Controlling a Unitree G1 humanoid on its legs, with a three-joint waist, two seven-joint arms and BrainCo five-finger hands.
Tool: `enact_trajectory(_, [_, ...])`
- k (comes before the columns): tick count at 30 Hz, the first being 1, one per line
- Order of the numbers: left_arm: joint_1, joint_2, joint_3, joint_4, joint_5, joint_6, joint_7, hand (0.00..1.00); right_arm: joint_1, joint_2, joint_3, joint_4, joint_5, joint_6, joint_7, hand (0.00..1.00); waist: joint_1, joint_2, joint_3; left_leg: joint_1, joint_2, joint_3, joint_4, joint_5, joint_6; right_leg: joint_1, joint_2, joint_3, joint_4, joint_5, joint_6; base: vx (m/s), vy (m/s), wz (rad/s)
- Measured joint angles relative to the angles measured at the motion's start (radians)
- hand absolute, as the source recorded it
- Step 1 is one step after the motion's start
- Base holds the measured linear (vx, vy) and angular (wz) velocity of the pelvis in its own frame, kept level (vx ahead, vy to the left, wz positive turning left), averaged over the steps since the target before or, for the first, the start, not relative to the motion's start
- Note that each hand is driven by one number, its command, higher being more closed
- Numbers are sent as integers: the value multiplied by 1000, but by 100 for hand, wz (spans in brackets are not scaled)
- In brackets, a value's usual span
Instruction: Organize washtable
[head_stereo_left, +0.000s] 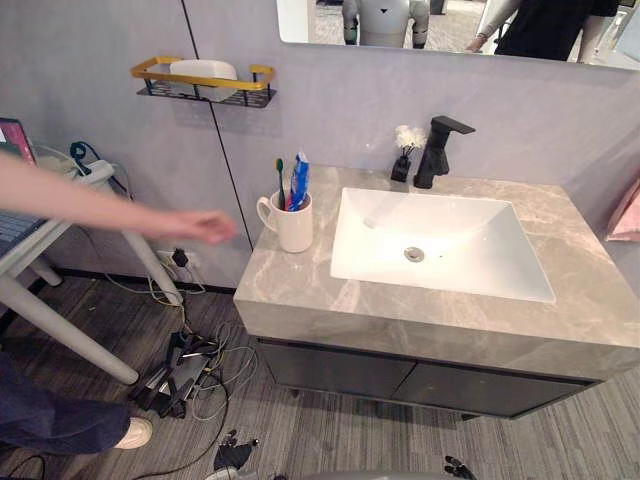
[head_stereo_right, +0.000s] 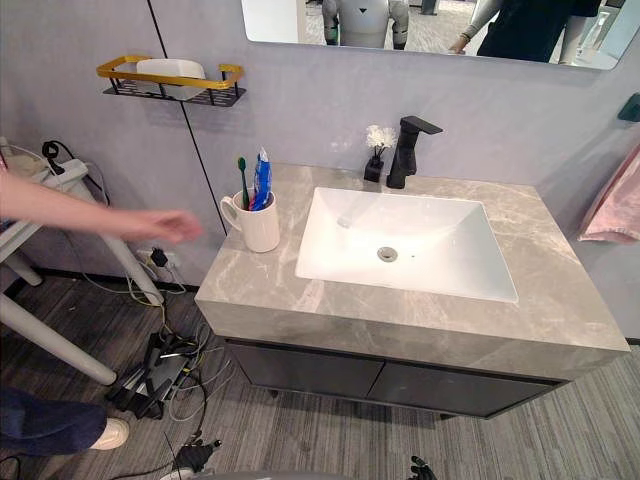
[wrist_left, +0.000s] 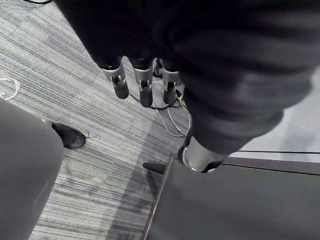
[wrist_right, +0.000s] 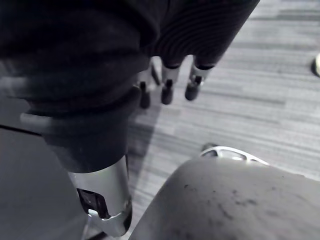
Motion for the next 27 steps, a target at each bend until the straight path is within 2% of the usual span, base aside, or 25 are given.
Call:
enact_trajectory(3, [1, 4, -24, -20, -12, 2, 17, 0, -3, -1, 0, 6, 0, 0, -3, 0, 0, 1, 0, -3, 0, -1, -4, 0, 0, -1, 4, 2, -15, 7, -4, 0, -2, -4])
enact_trajectory(6, [26, 5, -66, -137, -64, 3, 39, 0, -1, -2, 2, 8, -1, 0, -5, 0, 0, 1, 0, -11, 0, -12, -4, 0, 0, 0, 5, -9, -19, 8, -1, 23, -5, 11])
enact_trajectory(7, [37, -1, -68, -224, -99, 2, 42, 100, -1, -2, 3, 7, -2, 0, -6, 0, 1, 1, 0, -15, 0, -16, -3, 0, 0, 1, 6, -13, -19, 8, -1, 29, -6, 10])
enact_trajectory(12, [52, 9, -46, -650, -194, -25, 105, 100, 2, -8, 21, -8, -2, -1, -7, 0, 2, -3, -2, -14, 2, -7, 3, -1, 1, 7, 7, -10, -19, 11, -5, 14, 0, -3])
enact_trajectory(16, [49, 8, -41, -970, -163, -56, 128, 100, 18, -16, 42, -36, -6, -4, -7, 0, 6, 2, 0, -7, 8, 24, 39, -26, 2, 6, 7, 21, -9, 12, -7, -35, 5, -21])
enact_trajectory(18, [49, 2, -53, -1061, -161, -60, 127, 100, 21, -18, 48, -42, -8, -4, -7, 0, 5, 5, 0, -16, 11, 34, 63, -42, 1, 6, 9, 31, -7, 12, -7, -52, 1, -16])
enact_trajectory(22, [44, 0, -146, -1255, -145, -67, 119, 100, 38, -21, 55, -45, -8, -7, -5, 0, 4, 4, -8, -22, 19, 49, 80, -53, 0, 1, 15, 41, -4, 10, -11, -43, -7, -10])
enact_trajectory(27, [-24, 2, -209, -1320, -130, -87, 100, 100, 45, -26, 61, -45, -8, -10, -1, 0, 4, 5, -17, -24, 20, 61, 79, -53, 0, -15, 16, 54, -5, 13, -10, 11, 3, -7])
